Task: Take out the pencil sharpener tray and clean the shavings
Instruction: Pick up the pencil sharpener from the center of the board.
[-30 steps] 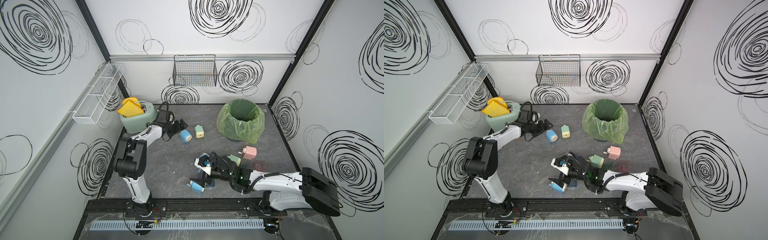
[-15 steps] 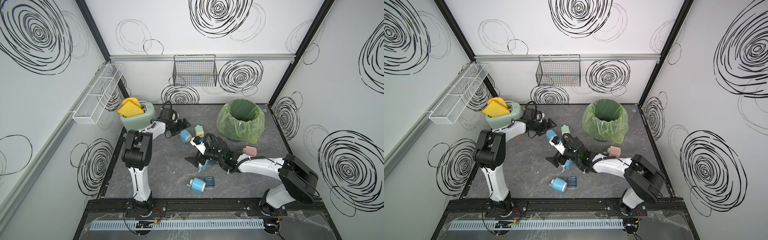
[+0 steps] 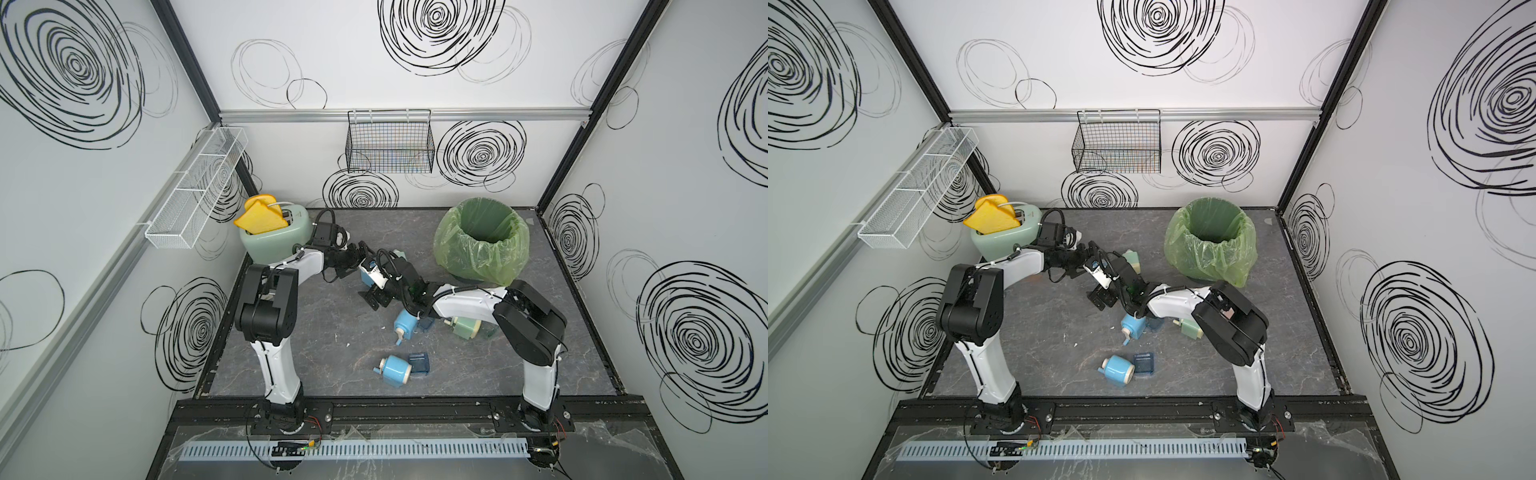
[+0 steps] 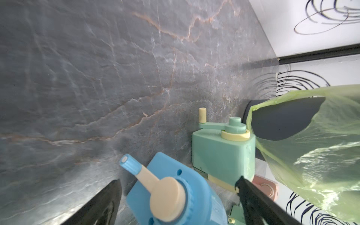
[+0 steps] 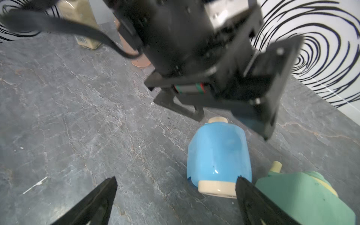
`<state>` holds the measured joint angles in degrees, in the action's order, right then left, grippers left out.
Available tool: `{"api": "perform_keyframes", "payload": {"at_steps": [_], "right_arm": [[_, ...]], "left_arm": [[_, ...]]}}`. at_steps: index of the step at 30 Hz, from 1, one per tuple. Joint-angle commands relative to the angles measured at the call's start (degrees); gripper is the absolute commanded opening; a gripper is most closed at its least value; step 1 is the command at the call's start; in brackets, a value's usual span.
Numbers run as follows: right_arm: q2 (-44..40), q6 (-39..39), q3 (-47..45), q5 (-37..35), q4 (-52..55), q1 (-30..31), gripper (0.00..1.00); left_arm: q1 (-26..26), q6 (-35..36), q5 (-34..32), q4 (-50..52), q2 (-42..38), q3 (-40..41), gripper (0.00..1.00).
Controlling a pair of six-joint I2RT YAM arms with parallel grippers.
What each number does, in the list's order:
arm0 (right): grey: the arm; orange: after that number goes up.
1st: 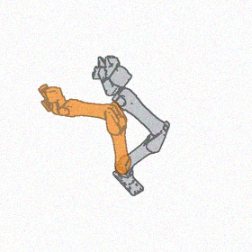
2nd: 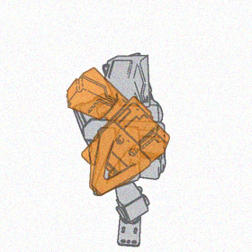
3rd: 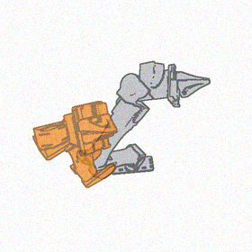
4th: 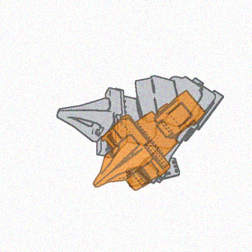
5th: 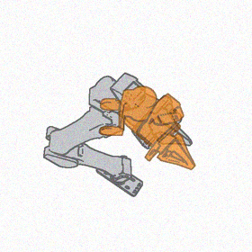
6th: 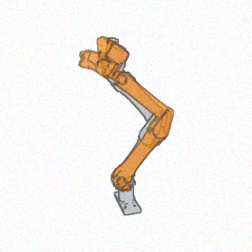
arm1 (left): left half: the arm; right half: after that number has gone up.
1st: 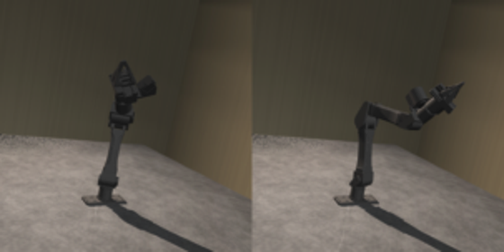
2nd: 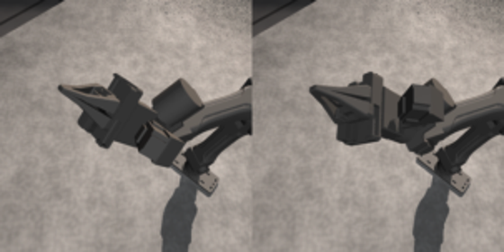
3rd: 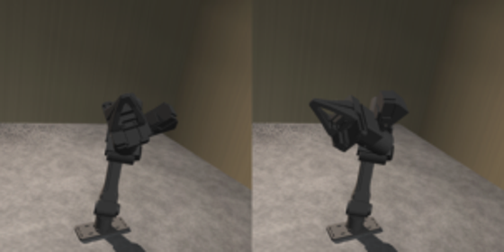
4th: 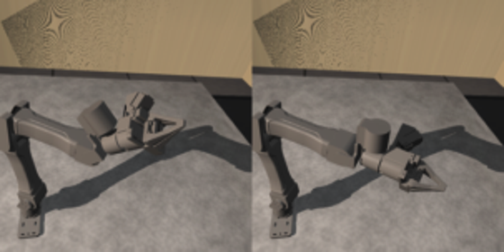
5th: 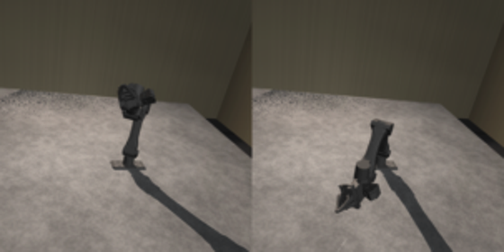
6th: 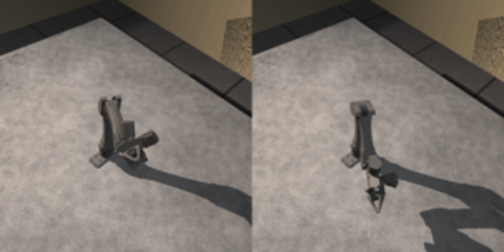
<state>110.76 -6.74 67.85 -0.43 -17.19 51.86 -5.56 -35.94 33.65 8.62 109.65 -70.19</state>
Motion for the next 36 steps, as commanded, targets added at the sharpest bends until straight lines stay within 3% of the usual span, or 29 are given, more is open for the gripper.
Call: {"api": "perform_keyframes", "payload": {"at_steps": [1, 16, 25, 30, 36], "right_arm": [[-0.2, -0.8, 1.8, -2.3, -0.2, -1.1, 0.99], [10.4, -1.2, 17.9, 2.5, 14.7, -4.3, 0.99], [10.6, -1.6, 18.3, 4.8, 20.4, -4.9, 0.98], [10.3, -1.1, 16.9, 5.6, 18.7, -6.0, 0.91], [11.3, -0.4, 17.5, 6.5, 17.7, -6.4, 0.70]], "left_arm": [[2.9, -1.9, 0.2, -3.1, -3.3, 1.2, 0.97], [7.4, -6.0, 2.1, -7.3, -8.6, 4.3, 0.97], [7.9, -7.5, 3.0, -9.1, -10.1, 5.3, 0.97], [7.9, -7.7, 3.3, -9.5, -10.4, 5.4, 0.97], [7.8, -7.7, 3.3, -9.5, -10.4, 5.6, 0.97]]}}
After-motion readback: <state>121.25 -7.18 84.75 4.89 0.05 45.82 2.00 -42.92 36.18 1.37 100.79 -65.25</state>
